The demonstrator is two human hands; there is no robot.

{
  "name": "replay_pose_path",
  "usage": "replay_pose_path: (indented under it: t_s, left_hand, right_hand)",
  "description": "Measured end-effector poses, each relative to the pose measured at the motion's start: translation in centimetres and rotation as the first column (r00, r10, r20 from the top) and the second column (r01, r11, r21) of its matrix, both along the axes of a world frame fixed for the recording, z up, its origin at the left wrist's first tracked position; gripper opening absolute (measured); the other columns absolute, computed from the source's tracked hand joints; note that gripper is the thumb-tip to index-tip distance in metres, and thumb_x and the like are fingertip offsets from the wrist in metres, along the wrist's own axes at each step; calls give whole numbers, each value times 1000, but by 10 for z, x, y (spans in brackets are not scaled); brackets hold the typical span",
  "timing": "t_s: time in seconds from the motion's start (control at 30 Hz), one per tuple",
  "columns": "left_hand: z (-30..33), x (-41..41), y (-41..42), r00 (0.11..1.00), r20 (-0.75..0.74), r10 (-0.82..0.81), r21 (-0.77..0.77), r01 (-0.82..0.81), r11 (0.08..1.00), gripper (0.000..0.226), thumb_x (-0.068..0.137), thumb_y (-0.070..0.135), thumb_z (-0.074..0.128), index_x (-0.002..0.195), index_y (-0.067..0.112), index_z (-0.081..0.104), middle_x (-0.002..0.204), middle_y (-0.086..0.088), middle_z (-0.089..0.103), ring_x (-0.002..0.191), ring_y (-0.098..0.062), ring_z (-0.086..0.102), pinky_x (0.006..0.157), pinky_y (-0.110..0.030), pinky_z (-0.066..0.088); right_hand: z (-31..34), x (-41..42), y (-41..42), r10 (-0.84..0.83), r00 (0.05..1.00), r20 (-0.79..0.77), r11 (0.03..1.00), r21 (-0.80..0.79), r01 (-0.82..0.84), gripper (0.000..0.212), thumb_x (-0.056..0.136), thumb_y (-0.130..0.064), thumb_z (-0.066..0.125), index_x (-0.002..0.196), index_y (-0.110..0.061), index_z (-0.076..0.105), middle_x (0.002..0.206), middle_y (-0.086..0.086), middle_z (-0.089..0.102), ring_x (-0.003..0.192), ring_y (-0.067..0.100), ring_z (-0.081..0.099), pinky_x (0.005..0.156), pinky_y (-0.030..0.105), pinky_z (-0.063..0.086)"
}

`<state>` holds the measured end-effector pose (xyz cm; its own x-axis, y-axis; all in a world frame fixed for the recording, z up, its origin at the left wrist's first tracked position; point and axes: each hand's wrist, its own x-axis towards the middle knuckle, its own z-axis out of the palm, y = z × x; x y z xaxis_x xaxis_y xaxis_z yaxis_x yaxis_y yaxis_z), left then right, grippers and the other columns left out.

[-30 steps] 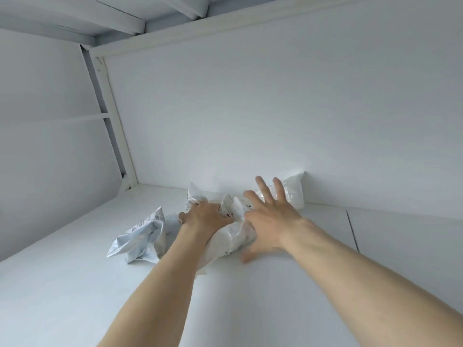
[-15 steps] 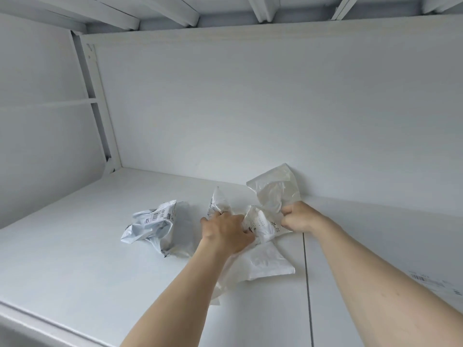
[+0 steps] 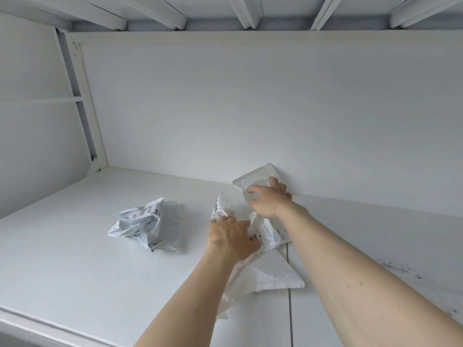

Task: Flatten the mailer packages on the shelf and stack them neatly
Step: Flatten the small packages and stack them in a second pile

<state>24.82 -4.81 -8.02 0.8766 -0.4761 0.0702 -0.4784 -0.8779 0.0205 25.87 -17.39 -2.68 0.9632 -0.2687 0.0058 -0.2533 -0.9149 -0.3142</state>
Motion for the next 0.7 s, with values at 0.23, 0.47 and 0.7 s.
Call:
replay_pose_path:
  t_s: [0.23,0.47,0.7]
  left_hand:
    - [-4,20,-2,992,87,-86,87,78,993,52,87,61,42,123,27,57,126,0,58,116,-24,57,85,-32,44]
    - [-8,19,-8,995,82,-63,50,59,997,36,86,59,36,95,31,55,104,-3,64,110,-23,56,73,-31,41]
    - [-8,-22,-12,998,64,-19,81,14,997,38,99,42,33,131,28,46,132,-4,50,125,-27,43,94,-36,43]
  right_hand:
    - [-29,58,29,38,988,-153,983,-174,-65,47,101,-26,37,146,-38,39,155,13,-34,144,39,-27,119,51,-5]
    - [-24,51,10,-28,1000,-13,956,-291,23,44,93,-13,44,137,-13,49,157,2,15,146,30,6,113,49,14]
    - [37,-43,1,184,904,385,924,-380,-26,26,95,-9,49,115,-18,63,133,-5,55,119,24,50,92,40,42]
